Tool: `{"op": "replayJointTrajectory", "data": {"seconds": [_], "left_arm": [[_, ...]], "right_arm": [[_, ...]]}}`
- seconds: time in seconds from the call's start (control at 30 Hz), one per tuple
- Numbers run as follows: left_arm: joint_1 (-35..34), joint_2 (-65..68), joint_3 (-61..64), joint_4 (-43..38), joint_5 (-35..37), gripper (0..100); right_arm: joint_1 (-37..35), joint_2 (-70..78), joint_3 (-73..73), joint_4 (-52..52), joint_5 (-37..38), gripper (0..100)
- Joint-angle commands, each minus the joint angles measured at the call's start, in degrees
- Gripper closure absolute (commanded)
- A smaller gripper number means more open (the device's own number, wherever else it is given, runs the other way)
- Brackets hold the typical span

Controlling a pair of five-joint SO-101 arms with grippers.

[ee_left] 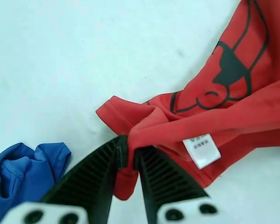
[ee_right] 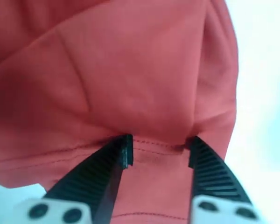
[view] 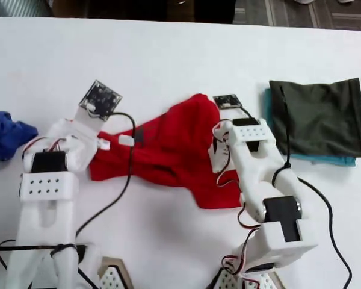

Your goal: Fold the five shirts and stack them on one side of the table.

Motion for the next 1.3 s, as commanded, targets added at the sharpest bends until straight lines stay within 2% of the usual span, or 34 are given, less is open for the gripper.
{"op": "replayJointTrajectory", "data": {"seconds": [0.0, 0.1, 0.33, 0.6, 0.73, 0.87, 1.07, 1.27], "left_arm": [[-0.53, -1.32, -0.66, -0.97, 0.53, 97], [-0.53, -1.49, -0.66, -0.97, 0.53, 97], [-0.53, -1.58, -0.57, -0.97, 0.53, 97], [-0.53, -1.32, -0.66, -0.97, 0.53, 97], [-0.44, -1.49, -0.75, -0.97, 0.53, 97], [-0.53, -1.67, -0.75, -0.97, 0.53, 97], [-0.53, -1.67, -0.75, -0.97, 0.53, 97], [-0.53, -1.67, -0.75, -0.97, 0.53, 97]], "right_arm": [[-1.19, -0.57, -0.09, -1.45, 0.44, 90.2], [-1.54, -0.48, 0.0, -1.45, 0.53, 98.1], [-1.1, -2.68, -0.44, -0.92, 0.62, 97.7], [-0.84, -10.77, -0.18, 2.68, 5.8, 96.2], [-0.84, -7.69, -0.09, 3.38, 5.71, 88.1], [-0.84, -2.51, -0.18, 1.89, 5.89, 92.1], [-0.75, 3.03, -0.44, 1.8, 5.63, 88.9], [-0.75, -1.36, -0.44, 1.89, 5.8, 98.1]]}}
